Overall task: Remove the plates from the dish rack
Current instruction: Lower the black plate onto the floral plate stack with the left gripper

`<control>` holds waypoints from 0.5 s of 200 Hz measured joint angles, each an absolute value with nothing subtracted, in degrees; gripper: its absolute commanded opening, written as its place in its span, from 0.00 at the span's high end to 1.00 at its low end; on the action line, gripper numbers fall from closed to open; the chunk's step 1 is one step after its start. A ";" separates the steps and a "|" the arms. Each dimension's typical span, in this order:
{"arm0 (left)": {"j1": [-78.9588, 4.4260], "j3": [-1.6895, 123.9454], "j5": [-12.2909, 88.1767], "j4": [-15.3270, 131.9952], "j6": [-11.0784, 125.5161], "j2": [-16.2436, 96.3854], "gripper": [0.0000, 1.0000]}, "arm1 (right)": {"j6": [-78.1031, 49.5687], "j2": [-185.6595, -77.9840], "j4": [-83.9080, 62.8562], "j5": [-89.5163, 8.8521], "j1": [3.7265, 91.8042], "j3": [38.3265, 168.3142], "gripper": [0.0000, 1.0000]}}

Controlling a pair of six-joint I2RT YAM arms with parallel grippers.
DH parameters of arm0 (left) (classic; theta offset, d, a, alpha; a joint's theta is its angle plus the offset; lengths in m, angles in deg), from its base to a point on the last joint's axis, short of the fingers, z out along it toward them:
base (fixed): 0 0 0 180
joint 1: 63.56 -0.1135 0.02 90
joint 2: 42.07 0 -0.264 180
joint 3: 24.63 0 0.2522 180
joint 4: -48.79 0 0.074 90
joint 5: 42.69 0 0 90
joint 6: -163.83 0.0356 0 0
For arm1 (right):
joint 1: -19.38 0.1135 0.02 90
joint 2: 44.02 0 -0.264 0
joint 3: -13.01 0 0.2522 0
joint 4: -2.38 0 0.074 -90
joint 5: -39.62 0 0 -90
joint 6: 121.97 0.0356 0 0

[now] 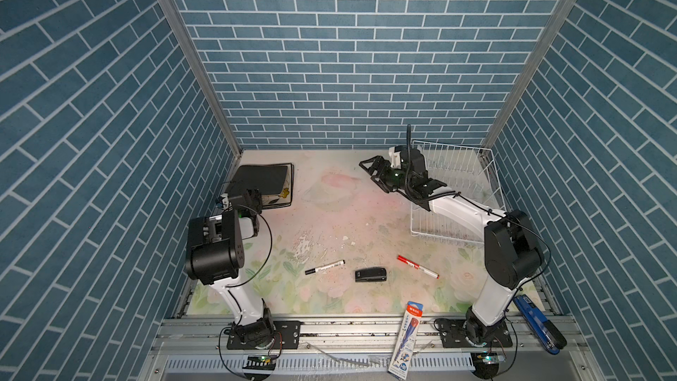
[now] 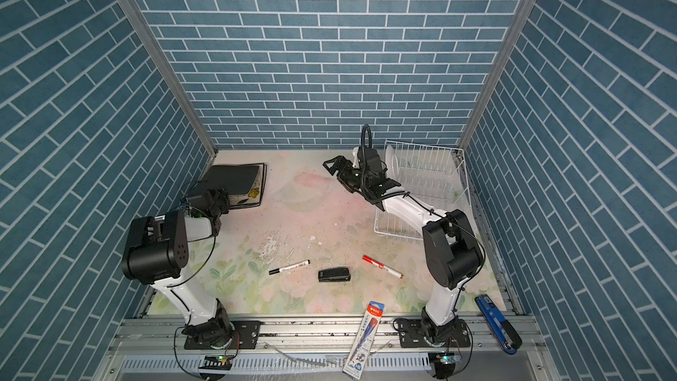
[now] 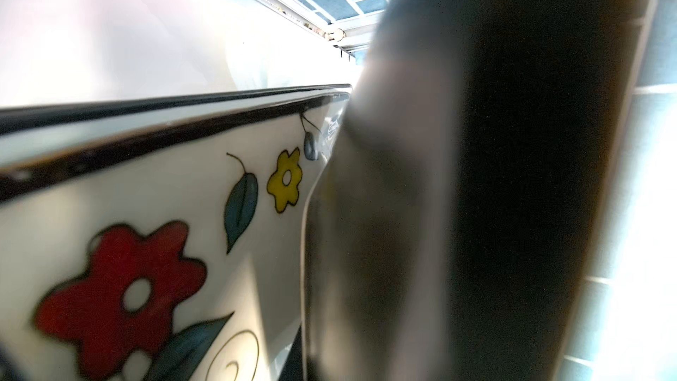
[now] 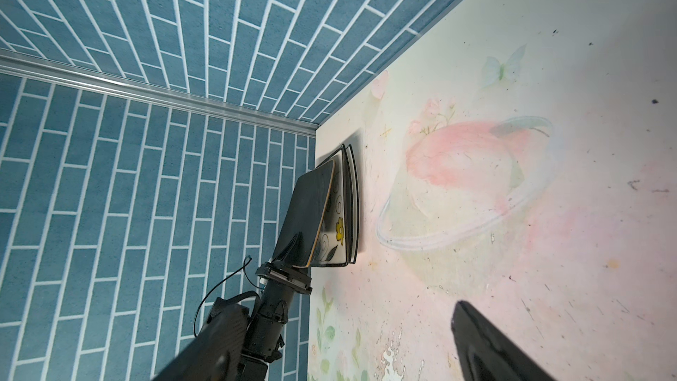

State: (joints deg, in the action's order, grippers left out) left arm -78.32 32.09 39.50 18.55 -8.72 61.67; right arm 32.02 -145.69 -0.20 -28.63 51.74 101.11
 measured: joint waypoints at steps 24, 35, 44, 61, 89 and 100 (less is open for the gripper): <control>-78.32 32.28 39.50 18.85 -9.07 61.89 1.00 | 32.02 -145.71 -0.22 -28.63 51.74 101.11 0.10; -78.32 32.35 39.43 18.92 -9.13 61.89 1.00 | 32.02 -145.71 -0.22 -28.60 51.74 101.11 0.10; -78.32 32.46 39.35 18.96 -9.13 61.89 1.00 | 32.02 -145.71 -0.22 -28.63 51.74 101.11 0.10; -78.34 32.90 39.11 19.07 -9.13 61.91 1.00 | 32.02 -145.69 -0.22 -28.63 51.74 101.11 0.10; -78.32 33.97 38.39 19.03 -9.13 62.20 1.00 | 32.02 -145.71 -0.22 -28.63 51.74 101.11 0.10; -78.32 34.23 38.10 18.98 -9.13 62.42 1.00 | 32.02 -145.71 -0.22 -28.63 51.74 101.11 0.10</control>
